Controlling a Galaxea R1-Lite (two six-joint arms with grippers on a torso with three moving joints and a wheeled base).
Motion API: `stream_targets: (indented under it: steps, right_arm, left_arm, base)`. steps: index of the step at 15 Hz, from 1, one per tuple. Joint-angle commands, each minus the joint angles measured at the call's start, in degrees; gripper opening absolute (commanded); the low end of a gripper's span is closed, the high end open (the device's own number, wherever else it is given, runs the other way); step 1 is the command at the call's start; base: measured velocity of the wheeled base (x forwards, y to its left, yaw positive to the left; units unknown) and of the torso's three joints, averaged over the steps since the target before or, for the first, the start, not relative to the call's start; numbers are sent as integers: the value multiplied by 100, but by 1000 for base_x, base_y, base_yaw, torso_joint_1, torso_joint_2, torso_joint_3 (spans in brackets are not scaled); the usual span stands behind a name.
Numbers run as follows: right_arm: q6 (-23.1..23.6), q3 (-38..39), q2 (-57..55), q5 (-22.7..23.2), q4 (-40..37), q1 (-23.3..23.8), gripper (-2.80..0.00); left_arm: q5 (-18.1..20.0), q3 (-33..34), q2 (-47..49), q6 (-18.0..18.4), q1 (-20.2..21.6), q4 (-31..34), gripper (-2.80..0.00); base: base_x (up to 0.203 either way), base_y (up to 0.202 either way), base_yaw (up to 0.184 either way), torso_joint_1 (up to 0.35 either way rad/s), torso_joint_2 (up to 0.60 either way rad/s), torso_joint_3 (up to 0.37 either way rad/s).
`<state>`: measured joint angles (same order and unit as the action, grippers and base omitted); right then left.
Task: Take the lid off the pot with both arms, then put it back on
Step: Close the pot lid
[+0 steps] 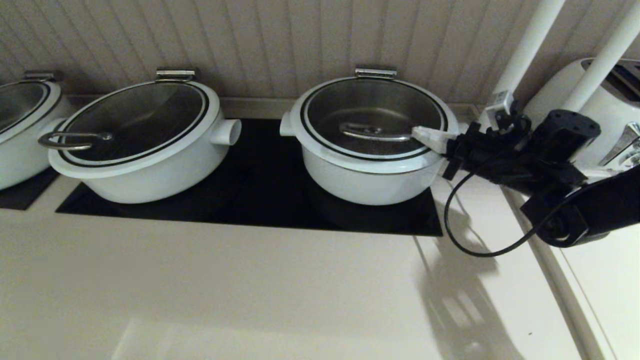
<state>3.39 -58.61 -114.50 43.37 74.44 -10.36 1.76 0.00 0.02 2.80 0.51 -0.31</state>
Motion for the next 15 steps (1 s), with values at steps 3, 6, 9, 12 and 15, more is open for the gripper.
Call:
stream_targets:
  steps: [3,6,9,12,15]
  right_arm:
    - [4,403,-134,22,379,-1,-280]
    - [4,437,-164,22,385,-1,-280]
    - [4,500,-187,22,465,-1,-280]
    - [6,517,-184,22,484,-1,-280]
    - [5,526,-169,22,493,-1,-280]
  left_arm:
    - [0,0,-2,1,2,-4,-280]
    - [-6,0,-2,1,2,-4,-280]
    - [-9,0,-2,1,2,-4,-280]
    - [0,0,-2,-5,2,-4,-280]
    - [0,0,-2,1,2,-4,-280]
  base:
    - [0,0,0,0,0,0]
    - [0,0,0,0,0,0]
    - [0,0,0,0,0,0]
    - [0,0,0,0,0,0]
    - [0,0,0,0,0,0]
